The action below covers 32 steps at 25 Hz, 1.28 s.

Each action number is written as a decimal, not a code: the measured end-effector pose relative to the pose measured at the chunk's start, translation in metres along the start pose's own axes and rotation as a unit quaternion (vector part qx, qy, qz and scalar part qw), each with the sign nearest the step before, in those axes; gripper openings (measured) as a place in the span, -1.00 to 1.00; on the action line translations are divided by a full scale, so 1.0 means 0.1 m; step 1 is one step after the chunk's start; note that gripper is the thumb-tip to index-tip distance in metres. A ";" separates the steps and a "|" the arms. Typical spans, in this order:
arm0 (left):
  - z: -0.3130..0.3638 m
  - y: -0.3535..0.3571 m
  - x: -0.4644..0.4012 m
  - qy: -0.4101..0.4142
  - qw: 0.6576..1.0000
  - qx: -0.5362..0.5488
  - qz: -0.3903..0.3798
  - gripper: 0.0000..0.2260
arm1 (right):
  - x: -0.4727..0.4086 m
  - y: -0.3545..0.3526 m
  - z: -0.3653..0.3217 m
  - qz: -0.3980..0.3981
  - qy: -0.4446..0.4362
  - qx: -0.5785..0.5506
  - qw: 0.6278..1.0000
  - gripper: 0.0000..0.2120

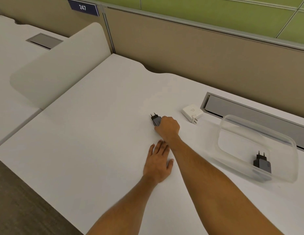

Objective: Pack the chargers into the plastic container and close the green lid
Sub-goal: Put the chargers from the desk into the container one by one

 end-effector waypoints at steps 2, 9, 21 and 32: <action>0.00 0.00 0.00 0.000 1.000 0.000 0.001 -0.43 | 0.00 -0.02 0.00 -0.004 -0.001 0.005 1.000 -0.74; -0.01 0.04 0.01 -0.002 1.000 -0.017 -0.017 -0.42 | 0.03 -0.21 0.09 0.034 -0.015 -0.011 0.999 -0.75; -0.01 0.02 0.02 0.010 1.000 -0.009 0.005 -0.44 | -0.03 -1.25 0.85 0.196 0.007 -0.002 0.981 -0.80; 0.00 0.00 0.03 0.018 1.000 0.006 0.016 -0.43 | 0.57 -1.52 2.06 0.233 0.132 0.000 0.964 -0.75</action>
Point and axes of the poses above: each hand's wrist, its own x-axis away from the middle knuckle, its own y-axis out of the palm, z = x × y, the point moved 1 cm from there along -x, towards the middle knuckle, and after that the axes turned 11 degrees about z, right-handed, at the moved point
